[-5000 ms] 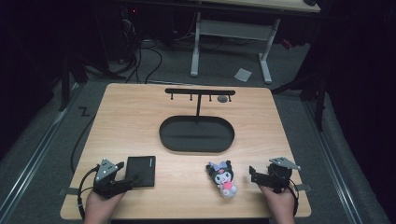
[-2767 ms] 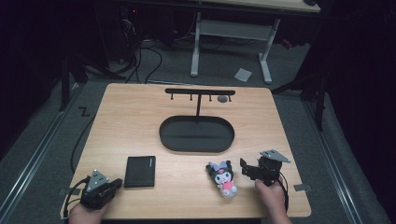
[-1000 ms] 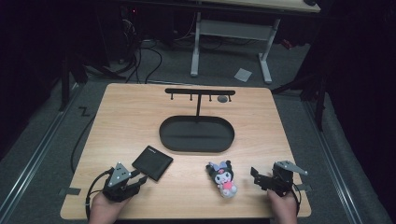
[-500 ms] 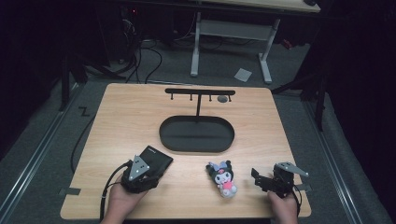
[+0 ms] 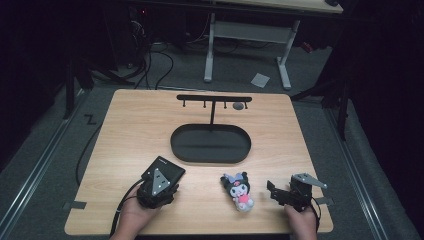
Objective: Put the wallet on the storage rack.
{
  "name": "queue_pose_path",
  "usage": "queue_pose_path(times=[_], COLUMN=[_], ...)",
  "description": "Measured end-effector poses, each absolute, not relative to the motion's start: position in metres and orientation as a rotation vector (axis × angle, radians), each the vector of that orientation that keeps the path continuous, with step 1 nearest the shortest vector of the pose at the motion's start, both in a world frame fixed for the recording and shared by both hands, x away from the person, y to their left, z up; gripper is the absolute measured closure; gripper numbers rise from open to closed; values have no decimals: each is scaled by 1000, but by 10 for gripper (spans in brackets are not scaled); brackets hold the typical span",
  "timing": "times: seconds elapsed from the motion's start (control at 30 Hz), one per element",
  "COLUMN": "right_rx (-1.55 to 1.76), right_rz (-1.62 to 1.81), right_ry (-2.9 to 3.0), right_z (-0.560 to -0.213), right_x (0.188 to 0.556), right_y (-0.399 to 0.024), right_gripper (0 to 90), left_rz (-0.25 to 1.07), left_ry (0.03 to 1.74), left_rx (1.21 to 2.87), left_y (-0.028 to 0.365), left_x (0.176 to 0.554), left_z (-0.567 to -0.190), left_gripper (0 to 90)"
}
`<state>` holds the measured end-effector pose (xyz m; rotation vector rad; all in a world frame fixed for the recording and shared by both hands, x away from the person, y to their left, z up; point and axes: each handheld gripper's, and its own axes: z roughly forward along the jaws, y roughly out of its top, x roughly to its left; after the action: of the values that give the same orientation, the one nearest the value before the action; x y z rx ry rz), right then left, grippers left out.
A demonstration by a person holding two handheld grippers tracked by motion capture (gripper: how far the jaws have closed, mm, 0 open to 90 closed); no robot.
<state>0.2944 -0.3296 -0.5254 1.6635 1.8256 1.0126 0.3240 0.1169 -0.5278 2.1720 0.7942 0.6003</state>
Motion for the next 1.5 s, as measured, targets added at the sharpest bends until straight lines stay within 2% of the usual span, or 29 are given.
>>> queue_pose_path(times=[0.13,0.23,0.43,0.47,0.87,1.5], right_rx=[1666,1670,1673,1671,1678,1683], right_rz=[1011,1011,1015,1015,1020,1023], right_ry=[1832,1832,1825,1827,1834,1835], right_z=[-526,-526,-525,-525,-526,-526], right_x=[296,295,295,295,294,295], right_y=[-329,-330,-331,-330,-330,-330], right_gripper=[16,17,20,21,31,31], left_rz=[611,698,733,749,651,637], left_ry=[801,769,755,736,799,834], left_rx=[2175,2178,2189,2188,2138,1987], left_y=[115,113,111,111,115,137], left_x=[325,320,318,317,317,313], left_z=[-530,-536,-537,-536,-530,-508], left_gripper=[441,481,528,559,763,811])
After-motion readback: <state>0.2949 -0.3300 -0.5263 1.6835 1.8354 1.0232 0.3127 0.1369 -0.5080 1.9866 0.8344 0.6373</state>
